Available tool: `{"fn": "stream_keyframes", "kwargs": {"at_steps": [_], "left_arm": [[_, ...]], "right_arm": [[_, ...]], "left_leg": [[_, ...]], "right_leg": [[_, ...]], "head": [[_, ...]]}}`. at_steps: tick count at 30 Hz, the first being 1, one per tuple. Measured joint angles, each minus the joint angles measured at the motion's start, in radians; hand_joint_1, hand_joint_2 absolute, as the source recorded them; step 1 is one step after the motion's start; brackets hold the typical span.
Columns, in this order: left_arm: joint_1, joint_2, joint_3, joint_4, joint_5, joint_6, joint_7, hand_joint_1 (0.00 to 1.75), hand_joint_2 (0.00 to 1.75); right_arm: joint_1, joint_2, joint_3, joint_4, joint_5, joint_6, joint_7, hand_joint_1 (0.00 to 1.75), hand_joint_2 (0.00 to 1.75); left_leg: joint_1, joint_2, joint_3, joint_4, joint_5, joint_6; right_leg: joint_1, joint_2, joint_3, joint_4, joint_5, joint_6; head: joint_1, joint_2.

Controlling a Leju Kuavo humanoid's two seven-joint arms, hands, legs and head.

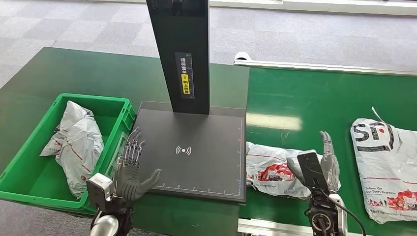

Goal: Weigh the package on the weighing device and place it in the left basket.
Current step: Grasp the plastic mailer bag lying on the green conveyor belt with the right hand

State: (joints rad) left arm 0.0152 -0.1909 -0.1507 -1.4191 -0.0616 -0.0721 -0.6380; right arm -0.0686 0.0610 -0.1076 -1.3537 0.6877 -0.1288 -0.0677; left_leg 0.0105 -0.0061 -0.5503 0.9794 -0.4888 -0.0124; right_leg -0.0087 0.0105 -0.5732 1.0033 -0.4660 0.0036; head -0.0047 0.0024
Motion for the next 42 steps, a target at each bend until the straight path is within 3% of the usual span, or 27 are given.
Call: {"fn": "stream_keyframes", "kwargs": {"at_steps": [2, 4, 15, 22, 26, 32, 42], "left_arm": [[0.000, -0.006, 0.002, 0.007, 0.006, 0.000, 0.014, 0.00, 1.75], [0.000, -0.010, 0.004, 0.018, 0.010, 0.000, 0.020, 0.00, 1.75], [-0.001, -0.027, 0.003, 0.069, 0.010, 0.001, 0.042, 0.00, 1.75], [-0.003, -0.035, 0.000, 0.086, 0.008, 0.001, 0.049, 0.00, 1.75], [-0.004, -0.034, -0.001, 0.093, 0.008, 0.001, 0.054, 0.00, 1.75], [-0.005, -0.028, 0.001, 0.096, 0.014, 0.010, 0.055, 0.00, 1.75], [-0.003, -0.024, 0.001, 0.097, 0.016, 0.015, 0.053, 0.00, 1.75]], "right_arm": [[0.002, -0.009, -0.016, 0.040, 0.057, 0.075, 0.096, 0.00, 1.75], [0.014, -0.020, -0.026, 0.085, 0.082, 0.124, 0.132, 0.00, 1.75], [0.056, -0.060, -0.027, 0.158, 0.168, 0.310, 0.207, 0.00, 1.75], [0.057, -0.073, -0.010, 0.164, 0.180, 0.329, 0.198, 0.00, 1.75], [0.052, -0.094, 0.024, 0.182, 0.206, 0.307, 0.134, 1.71, 1.75], [0.010, -0.180, 0.115, 0.215, 0.159, 0.288, 0.009, 1.75, 1.75], [-0.015, -0.233, 0.183, 0.237, 0.142, 0.279, -0.004, 1.75, 1.75]], "left_leg": [[0.000, 0.000, 0.000, 0.000, 0.000, 0.000], [0.000, -0.001, 0.000, 0.000, 0.000, 0.000], [0.000, -0.001, 0.002, 0.000, 0.000, 0.000], [0.000, -0.001, 0.004, 0.000, 0.000, 0.000], [0.000, -0.001, 0.004, 0.000, 0.000, 0.000], [0.000, 0.000, 0.004, 0.000, 0.000, 0.000], [0.000, 0.000, 0.002, 0.000, -0.001, 0.000]], "right_leg": [[0.000, 0.000, 0.000, 0.000, 0.000, 0.000], [0.000, 0.000, 0.000, 0.000, 0.000, 0.000], [0.000, -0.001, 0.002, 0.000, -0.001, 0.001], [0.000, -0.001, 0.005, 0.000, -0.001, 0.001], [0.000, -0.001, 0.006, 0.000, -0.001, 0.001], [0.000, 0.000, 0.005, 0.000, 0.000, 0.001], [0.000, 0.000, 0.003, 0.000, -0.001, 0.001]], "head": [[0.000, 0.000], [0.000, 0.000], [0.000, 0.000], [0.000, 0.000], [0.000, 0.000], [0.000, 0.000], [0.000, 0.000]]}}
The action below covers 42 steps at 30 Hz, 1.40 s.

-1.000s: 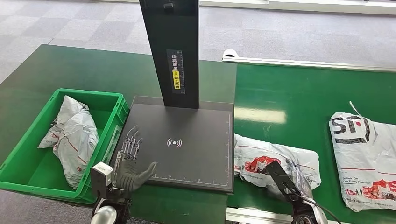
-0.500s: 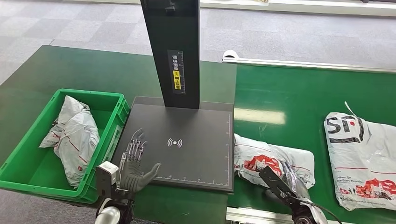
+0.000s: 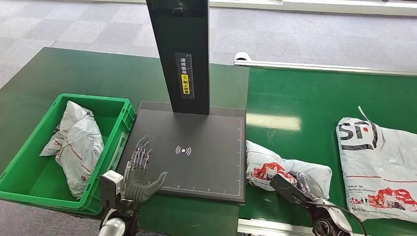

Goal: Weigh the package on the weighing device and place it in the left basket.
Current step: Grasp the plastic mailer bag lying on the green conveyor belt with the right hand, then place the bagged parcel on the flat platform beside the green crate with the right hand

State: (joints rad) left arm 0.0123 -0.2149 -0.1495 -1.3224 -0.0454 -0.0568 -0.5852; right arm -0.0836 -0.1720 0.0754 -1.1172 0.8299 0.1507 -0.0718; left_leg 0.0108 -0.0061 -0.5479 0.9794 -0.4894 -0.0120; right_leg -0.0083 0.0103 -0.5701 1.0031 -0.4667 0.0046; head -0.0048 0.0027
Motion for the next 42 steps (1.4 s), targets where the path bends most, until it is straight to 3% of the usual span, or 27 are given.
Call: {"fn": "stream_keyframes", "kwargs": {"at_steps": [15, 16, 20, 27, 36, 40, 42], "left_arm": [[0.000, 0.011, -0.008, 0.008, 0.004, 0.012, -0.010, 0.00, 1.75], [0.002, 0.013, -0.008, 0.008, 0.005, 0.017, -0.015, 0.00, 1.75], [0.021, 0.023, -0.005, -0.002, -0.003, 0.045, -0.054, 0.00, 1.75], [0.021, 0.024, 0.000, -0.004, -0.010, 0.041, -0.061, 0.00, 1.75], [0.009, 0.023, 0.000, -0.004, -0.006, 0.039, -0.062, 0.00, 1.75], [0.003, 0.023, 0.000, -0.004, 0.011, 0.034, -0.063, 0.00, 1.75], [-0.003, 0.023, 0.000, -0.003, 0.014, 0.033, -0.063, 0.00, 1.75]], "right_arm": [[-0.024, -0.056, 0.081, 0.007, -0.036, 0.031, -0.007, 1.75, 1.75], [-0.025, -0.064, 0.089, -0.004, -0.046, -0.002, -0.031, 1.75, 1.75], [-0.020, -0.101, 0.058, -0.185, -0.021, -0.318, -0.183, 1.75, 1.75], [-0.010, -0.065, -0.092, -0.461, 0.021, -0.601, -0.328, 1.75, 1.75], [-0.009, -0.025, -0.138, -0.596, -0.034, -0.681, -0.431, 1.75, 1.75], [-0.017, -0.018, -0.109, -0.614, -0.045, -0.676, -0.465, 1.75, 1.75], [-0.039, -0.017, -0.081, -0.616, -0.057, -0.629, -0.469, 1.75, 1.75]], "left_leg": [[0.000, 0.000, 0.000, 0.000, 0.000, 0.000], [0.000, 0.000, 0.000, 0.000, 0.000, 0.000], [0.000, 0.000, -0.002, 0.000, 0.000, 0.000], [-0.001, -0.001, -0.002, 0.000, 0.000, 0.000], [0.000, -0.001, -0.002, 0.000, 0.000, 0.000], [0.000, -0.001, -0.003, 0.000, 0.000, 0.000], [0.000, 0.000, -0.003, 0.000, 0.000, 0.000]], "right_leg": [[0.000, 0.000, 0.000, 0.000, 0.000, 0.000], [0.000, 0.000, 0.000, 0.000, 0.000, 0.000], [-0.001, 0.000, -0.002, 0.000, 0.000, 0.000], [-0.001, -0.001, -0.002, 0.000, 0.000, 0.000], [-0.001, -0.001, -0.002, 0.000, 0.000, 0.000], [-0.001, -0.001, -0.002, 0.000, 0.000, 0.000], [-0.001, 0.000, -0.002, 0.000, 0.000, 0.000]], "head": [[0.000, 0.000], [0.000, 0.000], [0.000, 0.000], [0.000, 0.000], [0.000, 0.000], [0.000, 0.000], [0.000, 0.000]]}}
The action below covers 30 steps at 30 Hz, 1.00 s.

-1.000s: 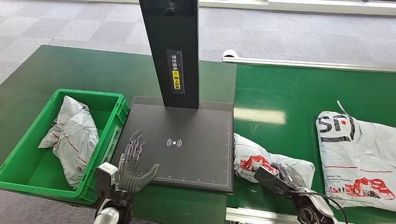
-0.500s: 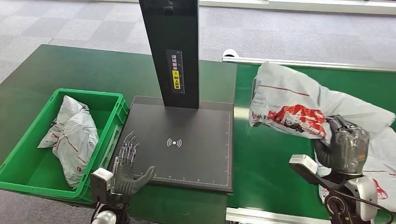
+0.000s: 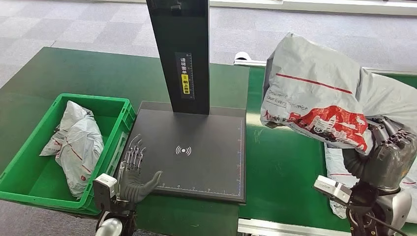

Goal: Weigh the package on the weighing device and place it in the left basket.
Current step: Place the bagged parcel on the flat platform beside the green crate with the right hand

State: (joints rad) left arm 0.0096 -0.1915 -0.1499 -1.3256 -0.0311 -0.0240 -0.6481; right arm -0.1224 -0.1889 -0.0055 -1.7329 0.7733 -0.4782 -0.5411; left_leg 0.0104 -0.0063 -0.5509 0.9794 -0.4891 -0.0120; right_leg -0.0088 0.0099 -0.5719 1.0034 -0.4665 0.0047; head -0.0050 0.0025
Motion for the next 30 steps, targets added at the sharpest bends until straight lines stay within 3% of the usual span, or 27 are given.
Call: {"fn": "stream_keyframes", "kwargs": {"at_steps": [5, 10, 15, 22, 30], "left_arm": [[-0.017, 0.000, -0.009, 0.006, 0.001, -0.008, 0.000, 0.00, 1.75], [-0.020, 0.000, -0.015, 0.011, 0.001, -0.008, 0.000, 0.00, 1.75], [-0.035, 0.004, -0.024, 0.023, 0.002, -0.008, -0.003, 0.00, 1.75], [-0.050, 0.012, -0.049, 0.048, 0.009, -0.007, -0.011, 0.00, 1.75], [-0.056, 0.016, -0.066, 0.068, 0.009, -0.008, -0.011, 0.00, 1.75]], "right_arm": [[-0.111, -0.011, 0.146, 0.089, 0.130, 0.189, 0.036, 1.75, 1.75], [-0.173, -0.020, 0.254, 0.188, 0.155, 0.180, 0.042, 1.75, 1.75], [-0.252, -0.030, 0.365, 0.325, 0.224, 0.261, 0.055, 1.75, 1.75], [-0.392, 0.023, 0.592, 0.660, 0.219, 0.270, 0.055, 1.75, 1.75], [-0.414, 0.051, 0.708, 0.811, 0.187, 0.282, 0.055, 1.75, 1.75]], "left_leg": [[0.000, 0.001, 0.002, 0.000, 0.001, 0.000], [0.000, -0.004, 0.001, 0.000, 0.002, 0.001], [0.000, -0.002, 0.000, 0.000, 0.001, 0.001], [0.001, -0.004, 0.000, 0.000, 0.002, 0.000], [0.000, -0.004, -0.002, 0.000, 0.002, 0.001]], "right_leg": [[0.000, 0.001, 0.001, 0.000, 0.000, 0.000], [0.000, -0.004, 0.001, 0.000, 0.000, 0.000], [0.000, -0.003, 0.000, 0.000, 0.000, 0.000], [0.001, -0.004, 0.000, 0.000, 0.000, 0.000], [0.000, -0.004, -0.001, 0.000, 0.000, 0.000]], "head": [[0.000, 0.000], [0.000, 0.000], [0.000, 0.000], [0.000, 0.000], [0.000, 0.000]]}}
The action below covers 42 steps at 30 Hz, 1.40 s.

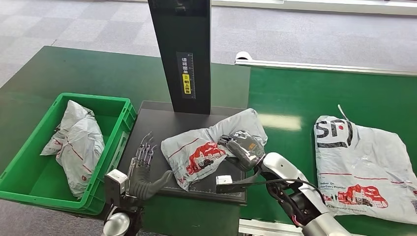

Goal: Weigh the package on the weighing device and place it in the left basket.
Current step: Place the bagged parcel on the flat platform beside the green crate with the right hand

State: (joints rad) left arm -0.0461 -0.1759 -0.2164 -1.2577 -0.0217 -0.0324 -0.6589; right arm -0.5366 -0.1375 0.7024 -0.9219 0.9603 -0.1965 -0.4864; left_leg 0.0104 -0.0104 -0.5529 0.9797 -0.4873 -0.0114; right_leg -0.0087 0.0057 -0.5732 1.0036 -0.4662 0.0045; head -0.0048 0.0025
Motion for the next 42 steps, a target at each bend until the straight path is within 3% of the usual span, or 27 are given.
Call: {"fn": "stream_keyframes", "kwargs": {"at_steps": [5, 9, 15, 25, 34, 36, 38, 42], "left_arm": [[-0.008, 0.000, -0.013, 0.010, 0.000, 0.000, 0.000, 0.00, 1.75], [-0.033, 0.000, -0.031, 0.031, 0.002, 0.002, 0.000, 0.00, 1.75], [-0.055, 0.000, -0.041, 0.056, 0.014, 0.014, -0.001, 0.00, 1.75], [-0.059, 0.002, -0.048, 0.067, 0.015, 0.014, -0.003, 0.00, 1.75], [-0.063, 0.002, -0.049, 0.078, 0.015, 0.015, -0.003, 0.00, 1.75], [-0.063, 0.001, -0.049, 0.079, 0.015, 0.016, -0.003, 0.00, 1.75], [-0.059, 0.001, -0.049, 0.076, 0.015, 0.017, -0.002, 0.00, 1.75], [-0.030, 0.001, -0.049, 0.041, 0.012, 0.021, 0.013, 0.00, 1.75]], "right_arm": [[-0.025, 0.014, 0.050, 0.053, -0.040, 0.051, -0.013, 1.75, 1.75], [-0.028, 0.039, 0.095, 0.072, -0.086, 0.030, -0.023, 0.03, 1.75], [-0.036, 0.061, 0.120, 0.075, -0.120, -0.027, 0.006, 0.00, 1.75], [-0.041, 0.066, 0.126, 0.073, -0.138, -0.043, 0.009, 0.00, 1.75], [-0.010, 0.059, 0.070, 0.021, -0.206, -0.028, 0.002, 0.00, 1.75], [0.007, 0.058, 0.034, 0.004, -0.339, 0.058, -0.017, 0.00, 0.87], [0.030, 0.058, -0.026, -0.022, -0.557, 0.191, -0.029, 0.00, 0.00], [0.064, 0.038, -0.177, -0.103, -0.941, 0.375, 0.030, 0.00, 0.00]], "left_leg": [[0.000, 0.000, 0.001, 0.000, 0.000, 0.000], [0.000, 0.000, 0.001, 0.000, 0.000, 0.000], [0.000, 0.000, 0.001, 0.000, 0.000, 0.000], [0.000, 0.000, 0.001, 0.000, 0.000, 0.000], [0.000, 0.000, 0.001, 0.000, 0.000, 0.000], [0.000, 0.000, 0.001, 0.000, 0.000, 0.000], [0.000, 0.000, 0.001, 0.000, 0.000, 0.000], [0.000, 0.000, 0.001, 0.000, 0.000, 0.000]], "right_leg": [[0.000, 0.000, 0.000, 0.000, 0.000, 0.000], [0.000, 0.000, 0.000, 0.000, 0.000, 0.000], [0.000, 0.000, 0.000, 0.000, 0.000, 0.000], [0.000, 0.000, 0.000, 0.000, 0.000, 0.000], [0.000, 0.000, 0.000, 0.000, 0.000, 0.000], [0.000, 0.000, 0.000, 0.000, 0.000, 0.000], [0.000, 0.000, 0.000, 0.000, 0.000, 0.000], [0.000, 0.000, 0.000, 0.000, 0.000, 0.000]], "head": [[0.000, 0.000], [0.000, 0.000], [0.000, 0.000], [0.000, 0.000], [0.000, 0.000], [0.000, 0.000], [0.000, 0.000], [0.000, 0.000]]}}
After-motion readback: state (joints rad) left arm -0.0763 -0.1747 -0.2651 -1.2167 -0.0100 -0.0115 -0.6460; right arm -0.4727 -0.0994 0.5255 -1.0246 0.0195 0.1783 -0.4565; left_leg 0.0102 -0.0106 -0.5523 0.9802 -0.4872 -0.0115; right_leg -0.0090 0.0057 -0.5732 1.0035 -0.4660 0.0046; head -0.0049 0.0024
